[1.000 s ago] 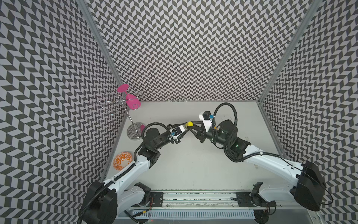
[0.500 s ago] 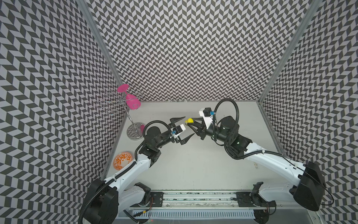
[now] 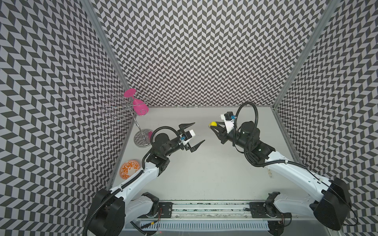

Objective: Close the paint jar lid
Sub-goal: Place the paint jar at the center of the board.

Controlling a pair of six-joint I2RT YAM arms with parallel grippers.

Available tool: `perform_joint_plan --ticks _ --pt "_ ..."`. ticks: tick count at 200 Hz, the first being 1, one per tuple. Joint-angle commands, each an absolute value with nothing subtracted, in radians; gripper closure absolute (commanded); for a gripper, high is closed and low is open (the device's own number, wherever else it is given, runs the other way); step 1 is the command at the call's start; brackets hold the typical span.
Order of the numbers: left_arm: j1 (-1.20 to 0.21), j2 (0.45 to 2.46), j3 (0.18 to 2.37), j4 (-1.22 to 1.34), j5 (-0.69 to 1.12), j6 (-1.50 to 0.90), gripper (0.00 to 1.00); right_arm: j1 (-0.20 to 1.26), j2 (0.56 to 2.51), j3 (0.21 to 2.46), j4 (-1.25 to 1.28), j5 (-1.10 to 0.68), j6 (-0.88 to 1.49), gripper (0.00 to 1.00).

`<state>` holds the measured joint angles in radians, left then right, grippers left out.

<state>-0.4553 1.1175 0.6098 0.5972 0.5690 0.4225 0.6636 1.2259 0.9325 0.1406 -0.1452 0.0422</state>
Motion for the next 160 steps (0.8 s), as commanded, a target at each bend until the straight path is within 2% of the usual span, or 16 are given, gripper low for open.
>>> perform_joint_plan --ticks 1,45,100,133,160 --pt "-0.448 1.100 0.638 0.615 0.558 0.395 0.00 0.649 1.174 0.890 0.153 -0.095 0.030 0.81" --pt "-0.448 1.126 0.665 0.586 0.556 0.375 0.00 0.638 1.155 0.822 0.137 -0.046 0.049 0.80" --pt "-0.438 1.196 0.761 0.450 0.453 0.310 0.00 0.635 1.159 0.755 0.138 -0.002 0.082 0.79" --pt "-0.402 1.258 0.826 0.414 0.681 0.221 0.00 0.606 1.193 0.781 0.058 0.107 0.120 0.79" --pt "-0.403 1.293 0.834 0.433 0.813 0.193 0.00 0.568 1.197 0.780 0.033 0.098 0.132 0.79"
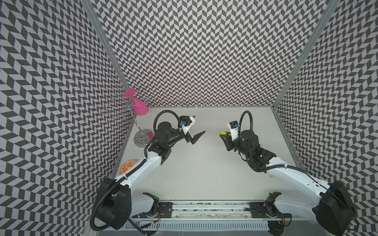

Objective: Close the paint jar lid
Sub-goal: Place the paint jar at the center of the board.

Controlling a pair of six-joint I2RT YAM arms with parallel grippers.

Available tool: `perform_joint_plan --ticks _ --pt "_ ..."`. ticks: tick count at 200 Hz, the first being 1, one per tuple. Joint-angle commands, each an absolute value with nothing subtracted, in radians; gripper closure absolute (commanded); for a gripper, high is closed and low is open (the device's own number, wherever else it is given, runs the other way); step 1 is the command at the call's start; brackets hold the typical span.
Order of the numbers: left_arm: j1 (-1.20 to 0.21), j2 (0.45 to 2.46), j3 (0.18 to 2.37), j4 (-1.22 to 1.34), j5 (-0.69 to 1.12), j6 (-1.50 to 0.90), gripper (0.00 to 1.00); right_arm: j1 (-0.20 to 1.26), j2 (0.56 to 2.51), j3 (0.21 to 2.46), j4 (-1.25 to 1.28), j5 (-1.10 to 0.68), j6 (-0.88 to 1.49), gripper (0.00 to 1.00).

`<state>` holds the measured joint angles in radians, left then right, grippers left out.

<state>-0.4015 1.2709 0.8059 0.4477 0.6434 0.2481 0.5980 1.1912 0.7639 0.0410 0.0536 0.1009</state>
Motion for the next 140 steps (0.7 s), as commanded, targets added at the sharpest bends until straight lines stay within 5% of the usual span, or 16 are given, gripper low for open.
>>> perform_joint_plan --ticks 1,140 --pt "-0.403 1.294 0.836 0.432 0.813 0.191 0.00 0.567 1.197 0.779 0.034 0.098 0.132 0.79" --pt "-0.416 1.433 0.988 0.144 0.606 0.206 0.00 0.532 1.418 0.628 0.311 0.004 0.215 0.79"
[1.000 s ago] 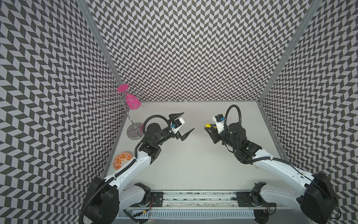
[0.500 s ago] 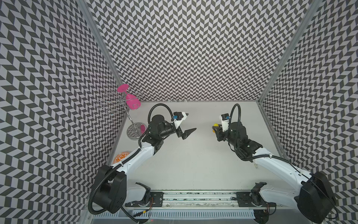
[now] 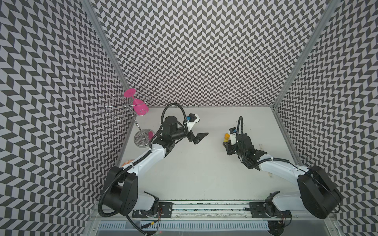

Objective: Close the paint jar lid
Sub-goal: Place the paint jar at the center of the board.

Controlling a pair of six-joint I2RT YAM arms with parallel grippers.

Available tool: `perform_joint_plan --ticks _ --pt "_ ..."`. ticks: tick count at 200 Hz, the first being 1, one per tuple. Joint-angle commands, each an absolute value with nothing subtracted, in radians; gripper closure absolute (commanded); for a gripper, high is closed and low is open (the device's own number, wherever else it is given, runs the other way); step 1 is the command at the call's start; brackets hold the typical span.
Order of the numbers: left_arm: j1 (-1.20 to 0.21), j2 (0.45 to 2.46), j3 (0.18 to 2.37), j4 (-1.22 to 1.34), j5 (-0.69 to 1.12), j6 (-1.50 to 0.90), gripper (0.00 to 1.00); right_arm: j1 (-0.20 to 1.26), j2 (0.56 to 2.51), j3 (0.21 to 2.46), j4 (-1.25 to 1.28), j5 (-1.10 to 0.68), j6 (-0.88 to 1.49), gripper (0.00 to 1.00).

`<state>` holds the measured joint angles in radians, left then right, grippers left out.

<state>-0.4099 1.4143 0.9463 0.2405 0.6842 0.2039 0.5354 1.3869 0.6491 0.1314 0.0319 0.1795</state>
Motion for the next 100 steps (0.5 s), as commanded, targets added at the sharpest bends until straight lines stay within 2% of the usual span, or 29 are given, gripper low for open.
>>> perform_joint_plan --ticks 1,30,68,100 --pt "-0.416 1.434 0.989 0.143 0.605 0.206 0.00 0.532 1.420 0.628 0.313 0.005 0.216 0.79" --pt "-0.417 1.437 0.980 0.164 0.602 0.188 0.00 0.533 1.502 0.641 0.330 0.075 0.239 0.79" --pt "-0.421 1.459 0.987 0.169 0.623 0.167 0.00 0.532 1.588 0.681 0.324 0.274 0.268 0.80" --pt "-0.424 1.471 0.996 0.158 0.604 0.166 0.00 0.531 1.624 0.691 0.387 0.209 0.249 0.80"
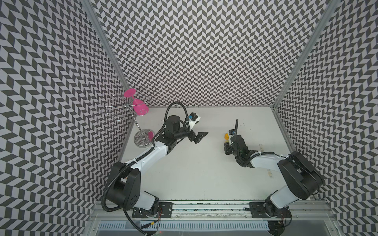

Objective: Close the paint jar lid
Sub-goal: Place the paint jar at the center of the board.

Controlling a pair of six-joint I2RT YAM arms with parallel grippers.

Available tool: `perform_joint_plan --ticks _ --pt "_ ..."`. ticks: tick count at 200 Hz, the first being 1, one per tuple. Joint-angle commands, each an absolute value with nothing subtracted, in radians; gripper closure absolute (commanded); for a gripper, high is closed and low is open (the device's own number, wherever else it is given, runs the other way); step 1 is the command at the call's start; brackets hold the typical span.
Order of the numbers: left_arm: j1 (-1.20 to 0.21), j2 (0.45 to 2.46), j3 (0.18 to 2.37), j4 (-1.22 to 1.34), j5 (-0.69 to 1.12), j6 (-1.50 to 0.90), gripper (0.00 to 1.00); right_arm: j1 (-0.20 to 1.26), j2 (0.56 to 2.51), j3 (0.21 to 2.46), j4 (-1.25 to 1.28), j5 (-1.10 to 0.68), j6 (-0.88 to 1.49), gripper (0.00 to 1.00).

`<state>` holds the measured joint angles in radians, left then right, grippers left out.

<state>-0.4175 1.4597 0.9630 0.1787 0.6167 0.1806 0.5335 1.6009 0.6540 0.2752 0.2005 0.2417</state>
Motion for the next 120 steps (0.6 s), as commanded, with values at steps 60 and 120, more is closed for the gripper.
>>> perform_joint_plan --ticks 60,120 --pt "-0.420 1.466 1.004 0.121 0.482 0.171 0.00 0.534 1.772 0.837 0.402 0.204 0.226 0.80" --pt "-0.419 1.490 1.027 0.090 0.479 0.168 0.00 0.542 1.875 0.921 0.398 0.232 0.214 0.80"
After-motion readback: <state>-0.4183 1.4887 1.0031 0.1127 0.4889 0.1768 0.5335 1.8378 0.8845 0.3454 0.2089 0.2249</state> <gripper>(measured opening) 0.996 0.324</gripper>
